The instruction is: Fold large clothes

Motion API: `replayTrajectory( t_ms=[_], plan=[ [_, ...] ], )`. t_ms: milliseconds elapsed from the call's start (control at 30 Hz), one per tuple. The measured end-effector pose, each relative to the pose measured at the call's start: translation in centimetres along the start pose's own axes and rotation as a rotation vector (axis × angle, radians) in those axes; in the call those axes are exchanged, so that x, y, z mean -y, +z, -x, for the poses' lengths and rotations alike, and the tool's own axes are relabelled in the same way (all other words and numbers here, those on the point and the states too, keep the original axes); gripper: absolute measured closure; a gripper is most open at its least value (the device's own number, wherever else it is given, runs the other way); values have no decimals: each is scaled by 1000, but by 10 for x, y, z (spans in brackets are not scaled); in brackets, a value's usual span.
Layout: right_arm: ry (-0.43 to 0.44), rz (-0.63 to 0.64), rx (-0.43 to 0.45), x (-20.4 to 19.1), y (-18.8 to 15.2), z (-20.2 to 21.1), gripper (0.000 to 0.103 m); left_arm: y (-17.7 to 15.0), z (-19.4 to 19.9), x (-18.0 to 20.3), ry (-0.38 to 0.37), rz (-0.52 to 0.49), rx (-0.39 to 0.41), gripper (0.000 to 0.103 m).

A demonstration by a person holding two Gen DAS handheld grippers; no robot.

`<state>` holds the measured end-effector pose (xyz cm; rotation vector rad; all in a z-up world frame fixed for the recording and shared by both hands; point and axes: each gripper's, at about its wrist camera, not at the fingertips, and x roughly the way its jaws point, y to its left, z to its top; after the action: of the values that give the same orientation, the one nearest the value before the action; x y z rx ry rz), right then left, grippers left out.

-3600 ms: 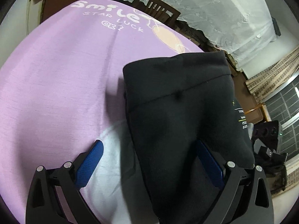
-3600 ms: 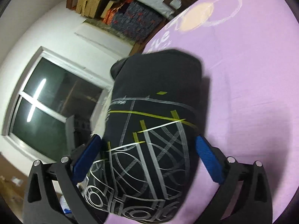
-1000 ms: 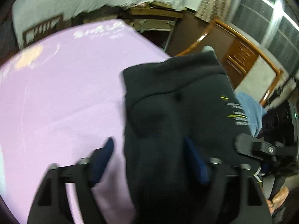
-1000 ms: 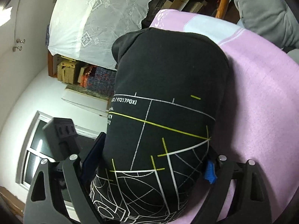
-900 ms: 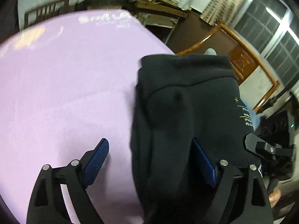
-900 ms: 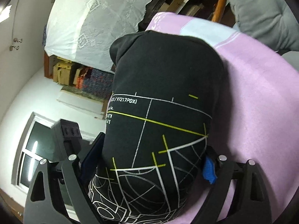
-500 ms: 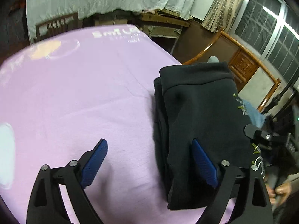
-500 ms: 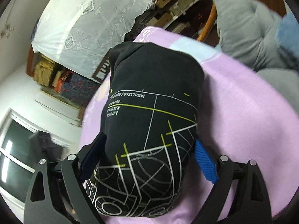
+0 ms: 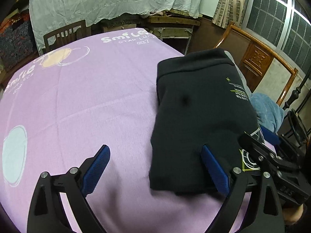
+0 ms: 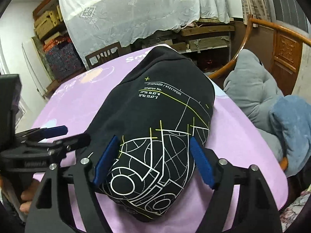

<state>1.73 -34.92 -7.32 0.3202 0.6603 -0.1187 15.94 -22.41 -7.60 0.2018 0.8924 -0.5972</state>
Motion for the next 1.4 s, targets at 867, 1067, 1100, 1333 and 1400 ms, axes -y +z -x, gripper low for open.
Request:
replayTrajectory(
  t_ms=[867, 1067, 1100, 1333, 1400],
  plan=[
    [-39, 55, 219, -37, -30, 159, 5, -52, 137, 49, 51, -63, 258, 4],
    [-4, 25, 149, -35, -29, 135, 5, -52, 120, 46, 91, -70, 237, 4],
    [-3, 25, 146, -35, -29, 133, 5, -52, 118, 44, 99, -67, 240, 4],
    [-1, 21, 132, -37, -30, 126, 5, -51, 114, 38, 72, -50, 211, 4],
    [-1, 19, 134, -37, -30, 127, 5, -53, 114, 40, 75, -51, 205, 4]
  ],
)
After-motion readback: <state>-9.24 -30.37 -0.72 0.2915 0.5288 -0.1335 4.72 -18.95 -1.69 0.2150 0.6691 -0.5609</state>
